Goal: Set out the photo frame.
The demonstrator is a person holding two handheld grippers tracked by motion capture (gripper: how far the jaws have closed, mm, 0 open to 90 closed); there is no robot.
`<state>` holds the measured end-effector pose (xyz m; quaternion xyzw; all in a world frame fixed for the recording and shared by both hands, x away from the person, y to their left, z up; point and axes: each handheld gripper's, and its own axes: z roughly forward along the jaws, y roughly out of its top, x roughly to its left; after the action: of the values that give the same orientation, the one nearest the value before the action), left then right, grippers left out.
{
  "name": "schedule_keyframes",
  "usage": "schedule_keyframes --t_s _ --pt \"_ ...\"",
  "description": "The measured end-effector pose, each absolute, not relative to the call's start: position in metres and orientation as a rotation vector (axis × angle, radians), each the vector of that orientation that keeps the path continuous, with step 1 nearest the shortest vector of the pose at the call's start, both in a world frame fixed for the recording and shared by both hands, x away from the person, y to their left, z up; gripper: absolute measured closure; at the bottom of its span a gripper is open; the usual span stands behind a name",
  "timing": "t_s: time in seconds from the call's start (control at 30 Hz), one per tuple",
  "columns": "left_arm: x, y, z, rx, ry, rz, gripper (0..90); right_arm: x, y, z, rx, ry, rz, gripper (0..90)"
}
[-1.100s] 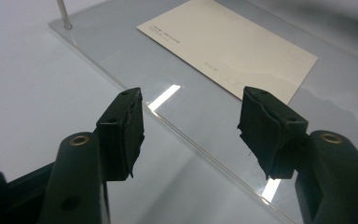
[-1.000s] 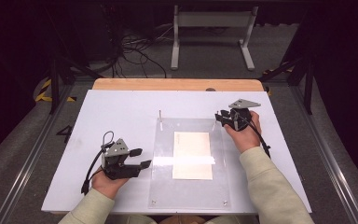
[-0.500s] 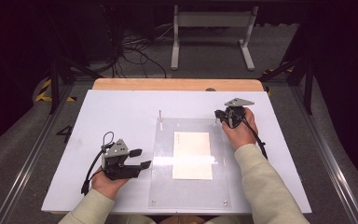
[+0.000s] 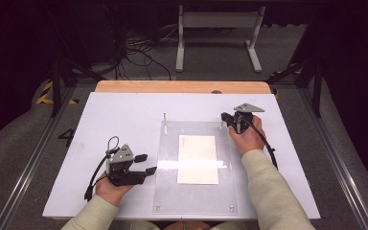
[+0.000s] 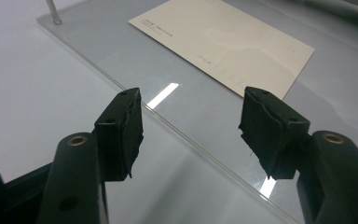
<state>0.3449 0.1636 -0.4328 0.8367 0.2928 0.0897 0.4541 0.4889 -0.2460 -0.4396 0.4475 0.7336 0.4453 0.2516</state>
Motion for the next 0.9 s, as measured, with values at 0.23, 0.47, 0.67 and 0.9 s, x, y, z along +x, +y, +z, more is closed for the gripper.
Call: schedule_keyframes --t_s 0.23,0.47,0.67,0.9 --pt "0.343 0.164 -0.433 2.063 0.724 0.218 39.3 0.491 -0.246 -0.442 1.235 1.974 1.228 85.7" --pt "0.341 0.166 -0.431 2.046 0.734 0.231 39.2 0.497 -0.247 -0.443 1.275 1.967 1.256 85.7" --pt "0.339 0.172 -0.427 2.026 0.739 0.267 36.2 0.508 -0.250 -0.444 1.359 1.954 1.302 85.6" --pt "0.337 0.180 -0.424 2.012 0.732 0.313 28.6 0.513 -0.252 -0.446 1.383 1.957 1.340 85.5"
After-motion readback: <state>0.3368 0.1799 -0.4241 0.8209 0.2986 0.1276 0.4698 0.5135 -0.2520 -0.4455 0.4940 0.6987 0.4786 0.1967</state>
